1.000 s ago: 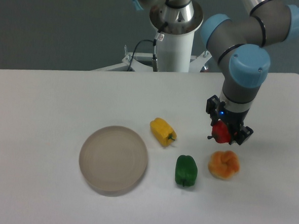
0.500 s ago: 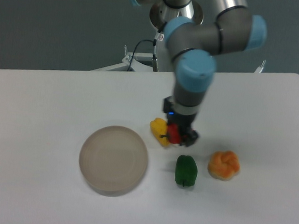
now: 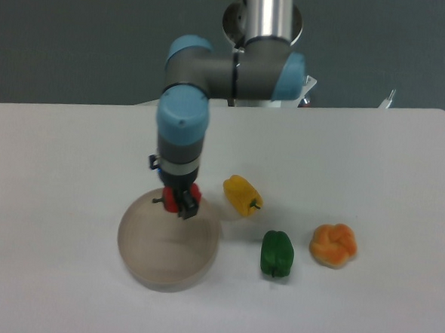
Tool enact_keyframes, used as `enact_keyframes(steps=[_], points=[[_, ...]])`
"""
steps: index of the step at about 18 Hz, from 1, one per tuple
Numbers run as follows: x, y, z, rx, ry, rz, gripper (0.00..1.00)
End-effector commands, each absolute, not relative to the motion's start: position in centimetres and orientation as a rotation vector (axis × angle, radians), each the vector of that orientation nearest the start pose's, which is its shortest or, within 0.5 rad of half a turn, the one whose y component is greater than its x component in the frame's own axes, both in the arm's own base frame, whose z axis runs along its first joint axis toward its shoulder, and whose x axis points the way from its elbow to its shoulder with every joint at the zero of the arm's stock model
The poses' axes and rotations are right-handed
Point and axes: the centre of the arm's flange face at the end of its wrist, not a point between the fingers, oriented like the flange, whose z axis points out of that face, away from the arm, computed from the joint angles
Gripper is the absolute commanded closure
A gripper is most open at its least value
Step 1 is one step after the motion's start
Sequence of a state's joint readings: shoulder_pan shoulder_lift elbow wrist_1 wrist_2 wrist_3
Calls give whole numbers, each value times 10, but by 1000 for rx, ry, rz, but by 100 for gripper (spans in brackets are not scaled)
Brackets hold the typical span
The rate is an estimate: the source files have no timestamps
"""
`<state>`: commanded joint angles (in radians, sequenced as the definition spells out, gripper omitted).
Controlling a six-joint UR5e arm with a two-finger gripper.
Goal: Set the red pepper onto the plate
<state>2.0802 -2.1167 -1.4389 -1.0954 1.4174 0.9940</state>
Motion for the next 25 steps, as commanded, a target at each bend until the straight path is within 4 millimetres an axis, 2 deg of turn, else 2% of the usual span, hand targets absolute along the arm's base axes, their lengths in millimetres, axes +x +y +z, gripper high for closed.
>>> enact_keyframes(steps=[1,3,6,9,11,14,18,19,22,24,25], points=[[-204,673,268,-2903,729,-107,49],[-205,675,262,-2903,736,-108,13],[-208,680,269,-2878,736,-66,0],[-215,683,288,-2858,721,-25,0],[-247,668,322,-2843,649,33,0],[-286,640,356,-2831,564,89,0],[-334,602,377,-2865,440,97,0],[-342,595,377,-2887,438,78,0],[-390,533,390,-2933,630,32,0],[-416,500,402,-2937,670,13,0],[-429,486,401,-2938,692,1,0]])
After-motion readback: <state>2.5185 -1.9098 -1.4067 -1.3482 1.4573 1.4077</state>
